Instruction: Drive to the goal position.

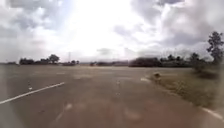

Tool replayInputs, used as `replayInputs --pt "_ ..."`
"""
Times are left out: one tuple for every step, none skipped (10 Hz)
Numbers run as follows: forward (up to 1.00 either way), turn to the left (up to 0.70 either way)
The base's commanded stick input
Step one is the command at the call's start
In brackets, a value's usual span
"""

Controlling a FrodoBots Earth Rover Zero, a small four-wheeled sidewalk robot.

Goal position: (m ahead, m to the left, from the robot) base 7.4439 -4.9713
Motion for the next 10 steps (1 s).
replayInputs --pt "1.0 0.0" --pt "1.0 0.0" --pt "1.0 0.0" --pt "1.0 0.0" --pt "1.0 0.0" --pt "1.0 0.0" --pt "1.0 -0.4" --pt "1.0 -0.4" --pt "1.0 -0.4" --pt "1.0 -0.4"
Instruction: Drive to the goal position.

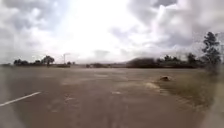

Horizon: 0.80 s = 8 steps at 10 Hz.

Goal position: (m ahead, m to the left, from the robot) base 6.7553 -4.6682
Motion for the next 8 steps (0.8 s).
replayInputs --pt "1.0 -0.27" --pt "1.0 -0.04" --pt "1.0 0.0" --pt "1.0 0.0" --pt "1.0 0.0" --pt "1.0 0.0" --pt "1.0 0.0" --pt "1.0 0.0"
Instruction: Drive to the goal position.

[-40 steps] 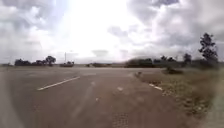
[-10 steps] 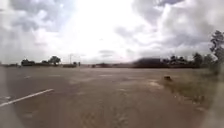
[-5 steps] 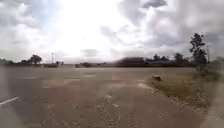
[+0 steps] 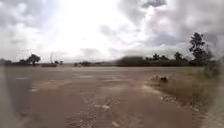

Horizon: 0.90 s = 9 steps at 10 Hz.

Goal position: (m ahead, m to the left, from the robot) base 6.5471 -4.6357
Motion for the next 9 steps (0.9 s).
replayInputs --pt "1.0 0.0" --pt "1.0 0.0" --pt "1.0 0.0" --pt "1.0 0.0" --pt "1.0 0.0" --pt "1.0 0.0" --pt "1.0 0.0" --pt "1.0 0.0" --pt "1.0 0.0"
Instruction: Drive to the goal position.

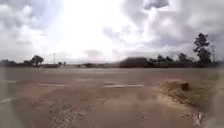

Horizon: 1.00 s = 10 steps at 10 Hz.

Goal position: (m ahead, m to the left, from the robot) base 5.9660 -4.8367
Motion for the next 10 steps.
replayInputs --pt "1.0 0.0" --pt "1.0 -0.18" --pt "1.0 -0.38" --pt "1.0 -0.4" --pt "1.0 -0.4" --pt "1.0 -0.4" --pt "1.0 -0.4" --pt "1.0 -0.4" --pt "1.0 -0.4" --pt "1.0 -0.4"
